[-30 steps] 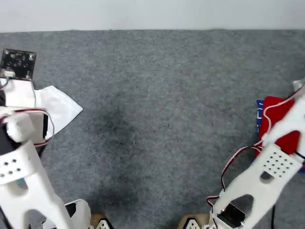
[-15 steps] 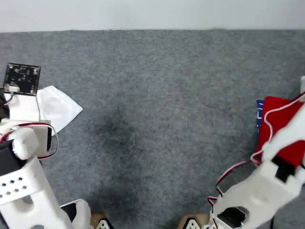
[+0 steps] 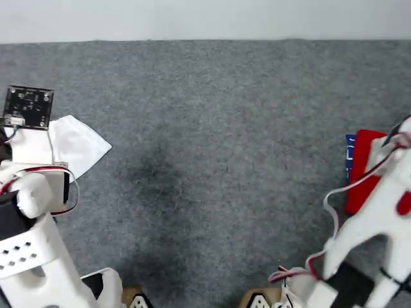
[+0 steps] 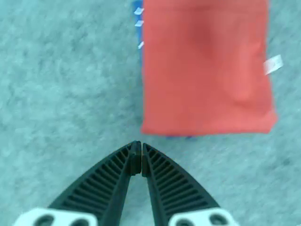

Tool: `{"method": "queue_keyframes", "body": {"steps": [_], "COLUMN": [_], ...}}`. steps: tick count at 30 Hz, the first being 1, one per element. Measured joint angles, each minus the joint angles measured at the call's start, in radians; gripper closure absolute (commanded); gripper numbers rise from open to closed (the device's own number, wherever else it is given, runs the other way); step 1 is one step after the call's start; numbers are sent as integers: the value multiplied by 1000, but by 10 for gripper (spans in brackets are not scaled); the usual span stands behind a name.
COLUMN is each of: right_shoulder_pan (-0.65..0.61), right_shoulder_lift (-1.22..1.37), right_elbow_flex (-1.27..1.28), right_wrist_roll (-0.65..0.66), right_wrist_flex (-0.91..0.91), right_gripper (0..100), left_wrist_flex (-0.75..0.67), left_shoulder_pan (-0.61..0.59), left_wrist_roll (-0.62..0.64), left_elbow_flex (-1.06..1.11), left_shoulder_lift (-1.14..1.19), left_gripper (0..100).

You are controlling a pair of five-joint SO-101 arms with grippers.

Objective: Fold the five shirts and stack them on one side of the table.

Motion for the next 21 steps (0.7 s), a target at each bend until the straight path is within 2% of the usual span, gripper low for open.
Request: {"method": "queue_keyframes", "body": {"steps": [4, 12, 17, 21], "right_shoulder_pan": [-81, -226, -287, -305], "right_shoulder_lift": [-152, -350, -471, -591], "right_elbow_flex": [201, 545, 651, 753], "right_wrist_roll": [-60, -281, -308, -311], "right_wrist_flex": [0, -2, -38, -80], "right_gripper": [990, 990, 990, 990], "left_wrist_flex": [0, 0, -55, -173], "left_shoulder_pan": [0, 0, -18, -124], "left_wrist_roll": [12, -3, -68, -118], "left_elbow_flex": [0, 3, 112, 250], "left_shoulder_lift": [-49, -64, -64, -64], "left_gripper": [985, 984, 979, 893]}}
